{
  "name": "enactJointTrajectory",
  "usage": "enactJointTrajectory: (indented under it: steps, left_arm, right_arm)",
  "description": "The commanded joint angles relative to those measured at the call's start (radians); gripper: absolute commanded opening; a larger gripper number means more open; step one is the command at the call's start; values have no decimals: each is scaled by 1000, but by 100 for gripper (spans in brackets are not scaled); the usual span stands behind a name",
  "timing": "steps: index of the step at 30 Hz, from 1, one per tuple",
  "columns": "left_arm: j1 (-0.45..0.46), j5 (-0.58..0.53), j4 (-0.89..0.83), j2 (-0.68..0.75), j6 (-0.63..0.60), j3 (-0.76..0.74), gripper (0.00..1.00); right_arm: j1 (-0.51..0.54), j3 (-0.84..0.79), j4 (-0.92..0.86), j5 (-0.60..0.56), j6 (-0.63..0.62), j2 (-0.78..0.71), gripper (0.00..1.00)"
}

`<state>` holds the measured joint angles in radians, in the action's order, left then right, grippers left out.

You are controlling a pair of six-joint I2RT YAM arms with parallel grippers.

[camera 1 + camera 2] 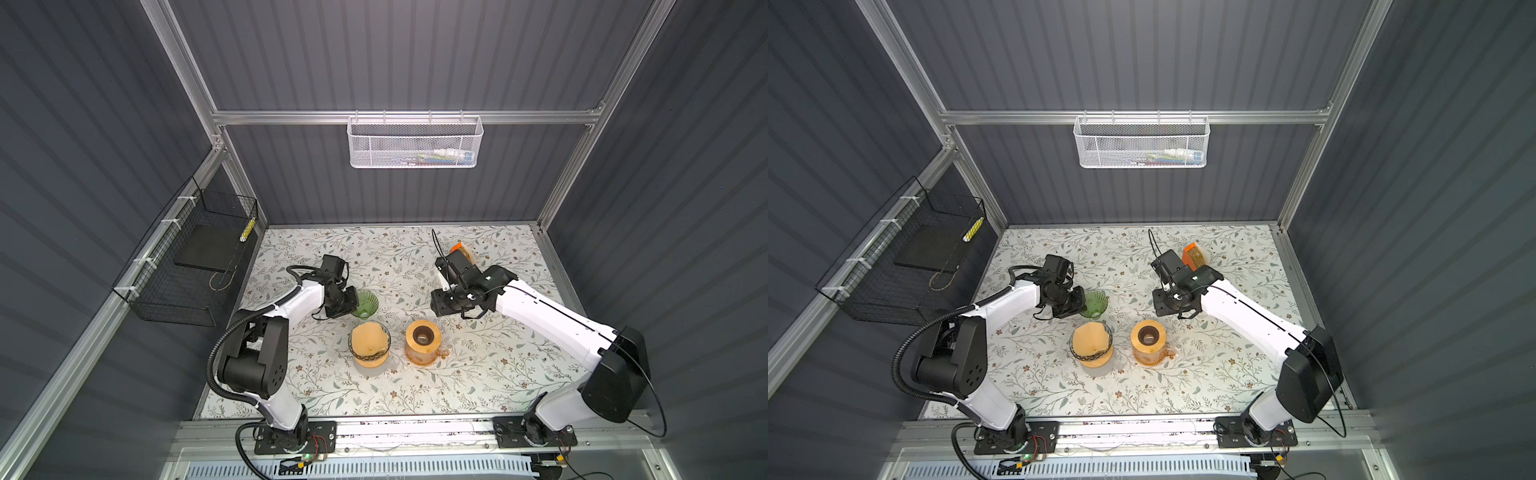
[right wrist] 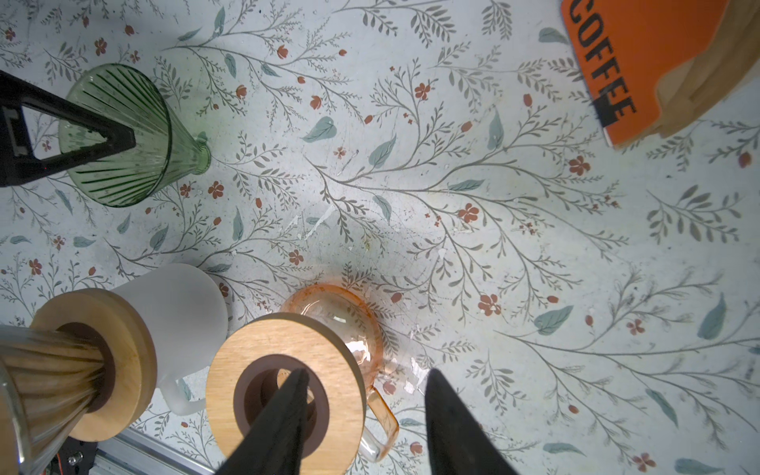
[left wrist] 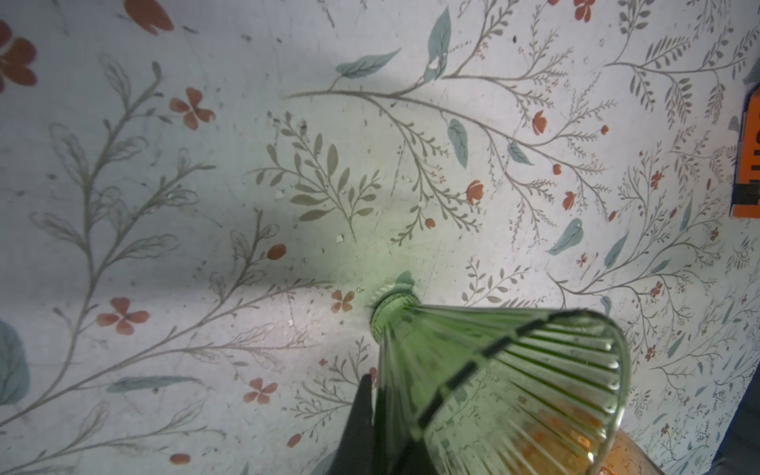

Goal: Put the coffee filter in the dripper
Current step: 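Raise the right gripper from the ring while the left gripper moves toward the green dripper, then grasp the green glass dripper with the left gripper and lift it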

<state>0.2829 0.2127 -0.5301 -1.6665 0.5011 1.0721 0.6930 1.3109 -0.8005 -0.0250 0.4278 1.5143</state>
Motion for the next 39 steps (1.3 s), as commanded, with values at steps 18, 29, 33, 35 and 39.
enactJointTrajectory:
  steps: [18, 29, 33, 35, 39]
  left_arm:
    - [6, -9, -71, 70, -9, 74, 0]
    - [6, -32, -113, 112, -15, 148, 0]
    - [6, -25, -143, 117, -21, 203, 0]
    - [7, -23, -163, 121, -31, 232, 0]
    - [11, -23, -197, 139, -45, 281, 0]
  right_arm:
    - [-4, -28, 19, 17, 19, -43, 48]
    - [-4, -24, 27, 16, 18, -57, 48]
    - [-4, -27, 37, 10, 27, -69, 48]
    - [-4, -27, 39, 11, 29, -72, 48]
    - [-7, -30, 48, 3, 29, -83, 48]
